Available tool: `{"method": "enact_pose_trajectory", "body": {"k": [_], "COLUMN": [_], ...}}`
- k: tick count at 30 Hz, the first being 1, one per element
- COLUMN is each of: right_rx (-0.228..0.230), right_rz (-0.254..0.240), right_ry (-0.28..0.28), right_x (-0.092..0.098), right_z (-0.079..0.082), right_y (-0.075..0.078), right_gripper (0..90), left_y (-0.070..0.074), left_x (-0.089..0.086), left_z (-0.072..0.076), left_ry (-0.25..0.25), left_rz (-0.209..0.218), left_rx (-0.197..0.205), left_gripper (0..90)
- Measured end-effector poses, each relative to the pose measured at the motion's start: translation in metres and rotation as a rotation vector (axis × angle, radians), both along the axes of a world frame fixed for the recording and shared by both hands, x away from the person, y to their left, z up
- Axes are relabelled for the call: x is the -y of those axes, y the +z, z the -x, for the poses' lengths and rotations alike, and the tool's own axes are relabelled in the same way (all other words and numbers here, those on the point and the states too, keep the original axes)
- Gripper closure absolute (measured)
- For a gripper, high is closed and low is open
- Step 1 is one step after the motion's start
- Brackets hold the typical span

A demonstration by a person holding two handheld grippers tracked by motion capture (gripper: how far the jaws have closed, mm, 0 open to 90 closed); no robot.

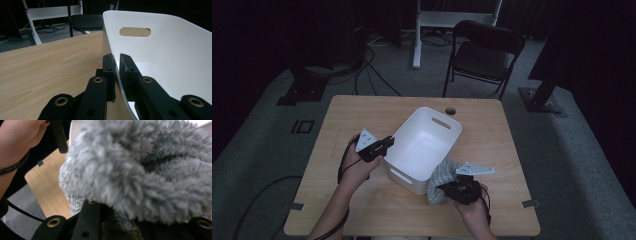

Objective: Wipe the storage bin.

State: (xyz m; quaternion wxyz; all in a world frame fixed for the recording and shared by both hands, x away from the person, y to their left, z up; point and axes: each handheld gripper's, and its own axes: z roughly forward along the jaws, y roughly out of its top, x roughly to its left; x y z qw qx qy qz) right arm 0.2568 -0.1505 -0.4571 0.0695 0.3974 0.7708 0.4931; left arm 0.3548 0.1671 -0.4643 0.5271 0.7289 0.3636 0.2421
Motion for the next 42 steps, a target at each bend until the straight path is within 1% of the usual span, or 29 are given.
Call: {"method": "enact_pose_trajectory", "body": {"k": [2, 4, 6, 9, 13, 15, 17, 22, 24, 26, 28, 30, 33, 35, 36, 37, 38, 40, 42], "right_rx": [-0.012, -0.025, -0.049, -0.061, -0.109, -0.137, -0.148, -0.177, -0.186, -0.185, -0.177, -0.145, -0.069, -0.028, -0.015, -0.017, -0.02, -0.03, -0.042], "right_rz": [0.011, 0.033, 0.029, 0.047, 0.075, 0.075, 0.092, 0.102, 0.104, 0.105, 0.086, 0.049, 0.006, 0.002, 0.006, 0.002, 0.0, 0.014, 0.021], "right_ry": [-0.001, -0.002, -0.006, -0.015, -0.028, -0.037, -0.04, -0.05, -0.047, -0.048, -0.048, -0.055, -0.065, -0.074, -0.08, -0.083, -0.084, -0.094, -0.103], "right_x": [-0.003, -0.005, -0.004, -0.004, -0.002, -0.001, -0.001, 0.001, 0.002, 0.003, 0.006, 0.01, 0.017, 0.019, 0.02, 0.02, 0.019, 0.018, 0.018], "right_z": [-0.002, -0.005, -0.009, -0.014, -0.023, -0.027, -0.03, -0.037, -0.039, -0.039, -0.038, -0.036, -0.031, -0.031, -0.033, -0.036, -0.038, -0.042, -0.045], "right_y": [-0.006, -0.012, -0.017, -0.022, -0.035, -0.043, -0.048, -0.058, -0.057, -0.054, -0.048, -0.036, -0.012, 0.0, 0.003, 0.003, 0.002, -0.003, -0.008], "right_gripper": [76.8, 76.7, 76.8, 76.6, 76.4, 76.4, 76.4, 76.4, 76.4, 76.4, 76.4, 76.4, 76.4, 76.5, 76.4, 76.5, 76.5, 76.5, 76.5], "left_y": [0.0, 0.0, 0.0, 0.0, 0.0, 0.0, 0.0, -0.001, -0.001, -0.001, -0.001, 0.0, 0.0, 0.0, 0.0, -0.001, -0.001, 0.0, -0.001], "left_x": [-0.001, -0.001, -0.001, -0.001, 0.0, 0.0, 0.0, -0.001, -0.001, -0.001, -0.001, 0.0, 0.001, 0.0, 0.0, 0.0, 0.0, 0.0, 0.0], "left_z": [0.0, 0.0, 0.0, 0.0, 0.0, 0.0, 0.0, 0.0, -0.001, -0.001, -0.001, -0.001, 0.0, -0.001, -0.001, -0.001, -0.001, -0.001, -0.001], "left_ry": [-0.009, -0.02, -0.024, -0.022, -0.022, -0.021, -0.022, -0.021, -0.022, -0.023, -0.02, -0.016, -0.012, -0.019, -0.022, -0.029, -0.03, -0.035, -0.036], "left_rz": [0.01, 0.012, 0.008, 0.01, 0.009, 0.01, 0.009, 0.011, 0.012, 0.012, 0.007, -0.004, -0.006, -0.003, 0.001, 0.011, 0.01, 0.003, 0.011], "left_rx": [-0.007, -0.009, -0.006, -0.006, -0.005, -0.006, -0.006, -0.006, -0.005, -0.004, -0.002, -0.002, -0.002, -0.002, -0.004, -0.009, -0.009, -0.007, -0.008], "left_gripper": [84.3, 84.4, 84.4, 84.3, 84.3, 84.3, 84.3, 84.0, 82.9, 81.6, 80.8, 80.8, 80.8, 80.7, 80.5, 80.4, 80.4, 80.5, 80.4]}}
